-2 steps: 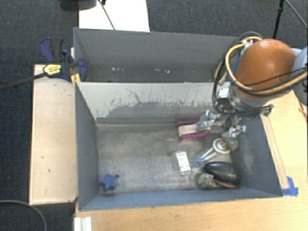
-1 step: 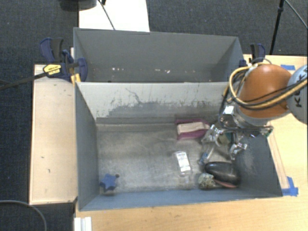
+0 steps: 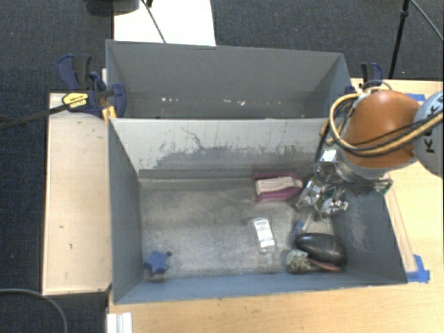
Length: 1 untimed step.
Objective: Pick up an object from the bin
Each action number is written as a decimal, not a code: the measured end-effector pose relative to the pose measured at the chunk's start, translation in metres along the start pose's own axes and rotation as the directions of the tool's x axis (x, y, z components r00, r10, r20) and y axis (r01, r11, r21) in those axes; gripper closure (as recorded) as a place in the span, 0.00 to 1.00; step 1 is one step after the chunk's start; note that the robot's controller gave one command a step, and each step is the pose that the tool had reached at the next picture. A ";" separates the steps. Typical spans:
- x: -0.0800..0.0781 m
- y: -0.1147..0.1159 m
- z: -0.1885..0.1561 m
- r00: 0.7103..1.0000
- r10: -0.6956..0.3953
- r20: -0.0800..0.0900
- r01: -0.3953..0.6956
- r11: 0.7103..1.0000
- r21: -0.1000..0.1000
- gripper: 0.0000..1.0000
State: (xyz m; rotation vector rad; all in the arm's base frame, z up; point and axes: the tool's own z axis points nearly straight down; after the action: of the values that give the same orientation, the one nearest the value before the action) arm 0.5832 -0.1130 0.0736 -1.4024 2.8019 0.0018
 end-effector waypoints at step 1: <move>0.005 0.000 0.002 1.000 0.002 -0.011 -0.002 1.000 -0.002 0.00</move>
Offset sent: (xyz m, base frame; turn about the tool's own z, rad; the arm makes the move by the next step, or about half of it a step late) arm 0.0000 0.0000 0.0000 0.0000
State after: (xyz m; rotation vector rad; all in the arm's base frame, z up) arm 0.5805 -0.1172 0.0717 -1.4044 2.8128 -0.0026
